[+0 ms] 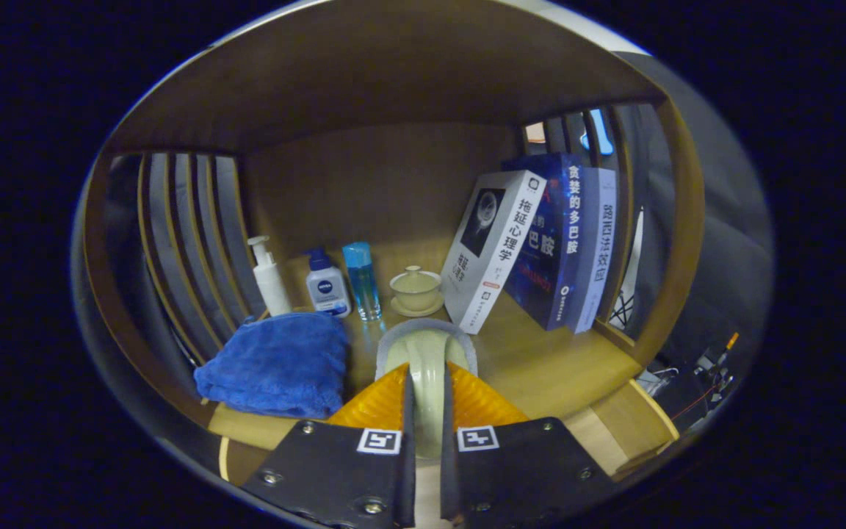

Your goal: Pull open the drawer, take out the items inside it, and place them on the countertop above the cabinet.

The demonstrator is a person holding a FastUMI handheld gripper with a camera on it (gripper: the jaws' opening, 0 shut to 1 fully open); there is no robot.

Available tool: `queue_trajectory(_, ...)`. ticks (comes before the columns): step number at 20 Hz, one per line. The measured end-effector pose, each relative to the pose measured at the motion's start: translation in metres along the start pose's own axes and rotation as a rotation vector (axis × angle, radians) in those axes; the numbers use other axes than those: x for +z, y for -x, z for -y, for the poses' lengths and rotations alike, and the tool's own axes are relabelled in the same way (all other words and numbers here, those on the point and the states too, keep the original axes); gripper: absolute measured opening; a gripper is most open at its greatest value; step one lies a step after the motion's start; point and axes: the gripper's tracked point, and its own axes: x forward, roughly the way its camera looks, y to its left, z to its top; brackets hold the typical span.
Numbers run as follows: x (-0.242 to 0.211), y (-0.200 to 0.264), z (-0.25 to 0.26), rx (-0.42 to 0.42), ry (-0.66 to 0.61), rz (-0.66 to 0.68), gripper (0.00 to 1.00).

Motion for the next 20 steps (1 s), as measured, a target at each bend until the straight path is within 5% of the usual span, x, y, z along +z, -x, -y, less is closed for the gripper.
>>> queue_trajectory(6,0.003,-0.03,-0.005,0.007,0.049,0.043,0.2)
queue_trajectory(11,0.03,-0.026,-0.018,0.043,0.059,0.212,0.59)
queue_trajectory(20,0.032,0.001,-0.026,0.106,0.005,0.451,0.59)
